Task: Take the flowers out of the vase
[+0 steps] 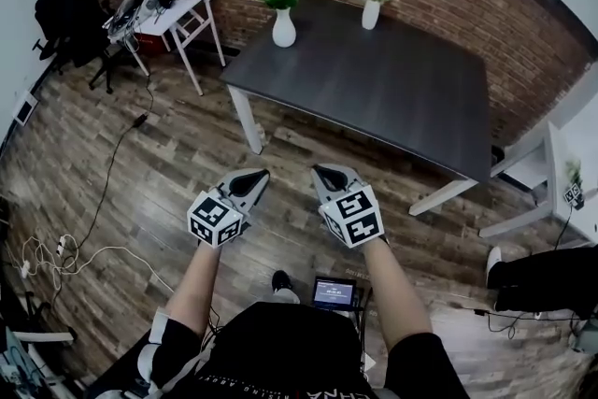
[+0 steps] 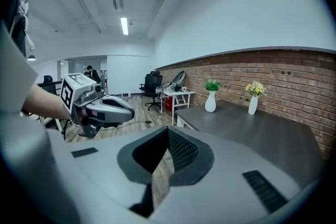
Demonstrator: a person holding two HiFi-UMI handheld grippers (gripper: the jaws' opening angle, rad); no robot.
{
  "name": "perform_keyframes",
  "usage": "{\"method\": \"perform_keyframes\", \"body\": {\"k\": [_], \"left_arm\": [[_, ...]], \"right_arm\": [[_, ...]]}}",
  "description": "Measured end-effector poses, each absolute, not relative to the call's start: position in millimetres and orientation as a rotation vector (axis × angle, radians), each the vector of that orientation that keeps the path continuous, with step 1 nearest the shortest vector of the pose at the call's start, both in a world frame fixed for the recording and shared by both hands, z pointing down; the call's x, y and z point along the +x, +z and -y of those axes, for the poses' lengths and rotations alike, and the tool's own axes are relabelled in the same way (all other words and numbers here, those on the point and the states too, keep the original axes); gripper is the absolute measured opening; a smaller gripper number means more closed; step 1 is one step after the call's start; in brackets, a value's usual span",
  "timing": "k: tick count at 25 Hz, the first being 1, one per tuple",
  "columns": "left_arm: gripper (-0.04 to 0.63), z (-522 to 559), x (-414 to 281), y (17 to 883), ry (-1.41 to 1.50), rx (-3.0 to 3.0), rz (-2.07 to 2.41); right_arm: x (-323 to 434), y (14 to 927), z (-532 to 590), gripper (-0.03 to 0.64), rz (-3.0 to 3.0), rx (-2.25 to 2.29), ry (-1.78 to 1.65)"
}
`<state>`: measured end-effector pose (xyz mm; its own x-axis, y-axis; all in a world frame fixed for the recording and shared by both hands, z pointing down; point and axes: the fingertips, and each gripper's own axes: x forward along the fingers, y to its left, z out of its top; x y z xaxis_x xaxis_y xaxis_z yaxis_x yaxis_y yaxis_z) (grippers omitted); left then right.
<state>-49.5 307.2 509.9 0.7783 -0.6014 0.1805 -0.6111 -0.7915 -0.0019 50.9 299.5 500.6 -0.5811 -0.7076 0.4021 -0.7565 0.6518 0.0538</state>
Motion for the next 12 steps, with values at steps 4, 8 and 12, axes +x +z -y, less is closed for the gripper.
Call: {"method": "perform_keyframes", "body": {"k": [4, 8, 12], "left_arm": [[0.003, -274.5, -64.2, 514.4, 0.265, 2.897, 0.999], [0.003, -244.4, -68.5, 518.7, 0.260, 2.886, 0.985], [0.003, -207.7, -68.1, 525.8, 0.265, 2.876, 0.984]], "right_arm": [[38.0, 508.3, -271.5, 0.005, 2.456, 1.152, 0.190], [35.0, 511.0, -239.3, 0.005, 2.448, 1.158, 0.203], [32.9, 519.3, -198.5, 0.005, 2.455, 1.150, 0.219]]}}
